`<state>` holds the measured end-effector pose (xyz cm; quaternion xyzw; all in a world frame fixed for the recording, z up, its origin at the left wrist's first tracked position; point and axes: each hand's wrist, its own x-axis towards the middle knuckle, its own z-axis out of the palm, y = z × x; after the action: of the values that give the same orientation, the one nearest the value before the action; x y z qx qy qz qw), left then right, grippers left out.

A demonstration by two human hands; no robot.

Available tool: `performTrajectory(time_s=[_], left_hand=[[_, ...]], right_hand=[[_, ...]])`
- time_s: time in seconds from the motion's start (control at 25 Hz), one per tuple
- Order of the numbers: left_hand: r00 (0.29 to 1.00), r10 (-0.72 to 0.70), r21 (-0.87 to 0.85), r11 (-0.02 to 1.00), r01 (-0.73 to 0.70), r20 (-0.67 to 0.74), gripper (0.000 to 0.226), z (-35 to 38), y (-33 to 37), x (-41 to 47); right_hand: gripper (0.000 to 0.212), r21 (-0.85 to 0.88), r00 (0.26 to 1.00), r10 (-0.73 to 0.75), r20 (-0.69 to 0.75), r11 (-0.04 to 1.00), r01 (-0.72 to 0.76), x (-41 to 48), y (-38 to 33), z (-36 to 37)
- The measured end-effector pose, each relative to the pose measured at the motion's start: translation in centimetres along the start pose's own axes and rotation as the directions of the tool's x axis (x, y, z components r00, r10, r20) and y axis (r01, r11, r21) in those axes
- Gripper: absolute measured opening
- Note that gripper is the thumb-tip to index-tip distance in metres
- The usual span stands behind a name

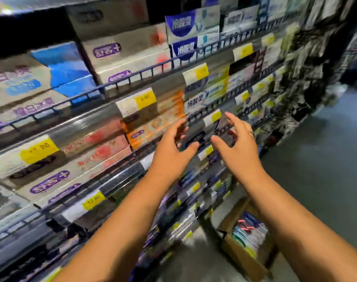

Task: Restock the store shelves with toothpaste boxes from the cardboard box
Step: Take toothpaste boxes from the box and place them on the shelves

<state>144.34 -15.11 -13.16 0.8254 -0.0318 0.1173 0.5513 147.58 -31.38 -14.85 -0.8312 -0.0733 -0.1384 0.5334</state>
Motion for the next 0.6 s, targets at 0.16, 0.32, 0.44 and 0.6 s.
performTrajectory(time_s=[0.16,0.32,0.44,0.6], left_hand=[[0.983,-0.017,-0.059,0.998,0.028,0.180,0.060,9.1,-0.9,3.3],[0.960,-0.073,0.004,0.997,0.074,0.271,0.062,18.3,-2.1,7.4],[0.930,-0.123,0.001,0.991,0.131,0.346,0.064,23.6,-3.8,9.8],[0.894,-0.108,0.091,0.993,0.075,0.434,0.062,29.7,-6.8,12.2]], right_hand=[[0.057,-0.068,0.993,0.052,-0.110,0.996,-0.059,1.6,7.2,-5.6],[0.055,-0.071,0.974,0.167,-0.155,0.981,-0.180,4.0,14.4,-10.8],[0.054,-0.129,0.958,0.197,-0.207,0.965,-0.226,5.1,18.9,-13.2],[0.055,-0.139,0.915,0.344,-0.210,0.916,-0.376,5.6,25.5,-15.0]])
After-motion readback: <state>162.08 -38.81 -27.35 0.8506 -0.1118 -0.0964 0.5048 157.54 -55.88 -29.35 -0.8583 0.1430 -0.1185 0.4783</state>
